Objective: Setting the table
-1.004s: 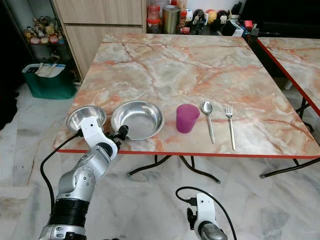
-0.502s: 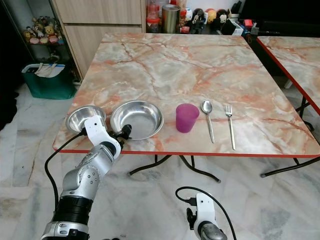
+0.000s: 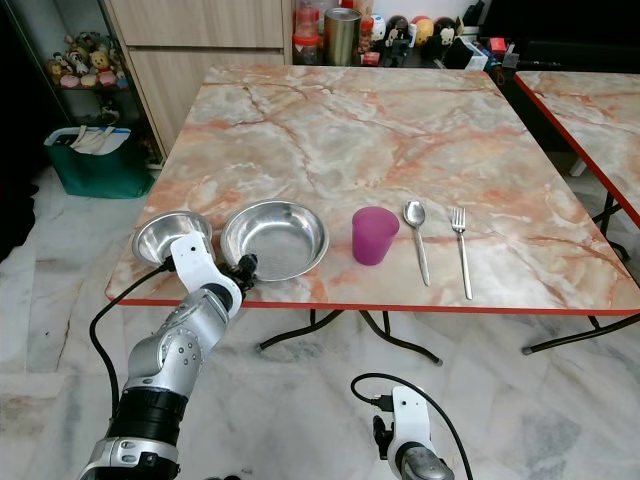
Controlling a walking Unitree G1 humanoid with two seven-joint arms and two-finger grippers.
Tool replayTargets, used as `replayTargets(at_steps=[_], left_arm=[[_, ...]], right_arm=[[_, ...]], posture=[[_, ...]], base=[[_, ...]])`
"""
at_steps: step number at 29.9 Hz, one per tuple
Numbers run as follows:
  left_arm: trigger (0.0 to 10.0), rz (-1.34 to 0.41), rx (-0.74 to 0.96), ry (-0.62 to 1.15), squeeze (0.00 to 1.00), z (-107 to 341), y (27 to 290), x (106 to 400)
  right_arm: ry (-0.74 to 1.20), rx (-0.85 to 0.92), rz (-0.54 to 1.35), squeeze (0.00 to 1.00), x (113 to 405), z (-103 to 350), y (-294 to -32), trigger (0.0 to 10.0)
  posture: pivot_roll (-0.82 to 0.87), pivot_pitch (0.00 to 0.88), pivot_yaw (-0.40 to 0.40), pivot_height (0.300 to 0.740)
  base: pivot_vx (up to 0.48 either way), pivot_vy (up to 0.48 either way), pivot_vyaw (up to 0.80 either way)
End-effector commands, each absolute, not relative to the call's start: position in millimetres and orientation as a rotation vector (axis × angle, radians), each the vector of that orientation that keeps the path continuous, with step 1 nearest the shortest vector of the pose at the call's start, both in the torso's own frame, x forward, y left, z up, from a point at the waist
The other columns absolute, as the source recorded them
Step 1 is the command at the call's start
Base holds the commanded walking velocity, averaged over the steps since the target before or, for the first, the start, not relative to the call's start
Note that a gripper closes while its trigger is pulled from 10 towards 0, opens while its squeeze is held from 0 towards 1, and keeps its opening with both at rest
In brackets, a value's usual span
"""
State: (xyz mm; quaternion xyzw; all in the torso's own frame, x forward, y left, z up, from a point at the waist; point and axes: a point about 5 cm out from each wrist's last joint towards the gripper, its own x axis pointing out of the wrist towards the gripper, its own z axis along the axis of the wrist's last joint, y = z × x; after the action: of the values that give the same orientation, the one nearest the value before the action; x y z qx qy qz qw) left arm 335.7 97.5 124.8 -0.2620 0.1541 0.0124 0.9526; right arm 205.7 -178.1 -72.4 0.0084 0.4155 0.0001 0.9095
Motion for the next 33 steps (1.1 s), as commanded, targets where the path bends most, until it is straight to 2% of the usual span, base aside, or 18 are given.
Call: replayTargets(at_steps=[1, 33], left_arm=[[0.0, 0.040, -0.536, 0.322, 0.00, 123.2, 97.8, 337.3], [0.0, 0.086, -0.554, 0.283, 0.00, 126.1, 104.9, 336.8]], right_arm=[[0.860, 0.032, -0.012, 0.00, 203.7, -73.4, -179.1, 10.0], [0.860, 0.023, 0.004, 0.00, 205.4, -72.7, -177.5, 10.0]], posture=[[0.05, 0.091, -0.013, 0.740], [0.06, 0.087, -0.025, 0.740]], base=[[0.000, 0.000, 0.00], [0.000, 0.000, 0.00]])
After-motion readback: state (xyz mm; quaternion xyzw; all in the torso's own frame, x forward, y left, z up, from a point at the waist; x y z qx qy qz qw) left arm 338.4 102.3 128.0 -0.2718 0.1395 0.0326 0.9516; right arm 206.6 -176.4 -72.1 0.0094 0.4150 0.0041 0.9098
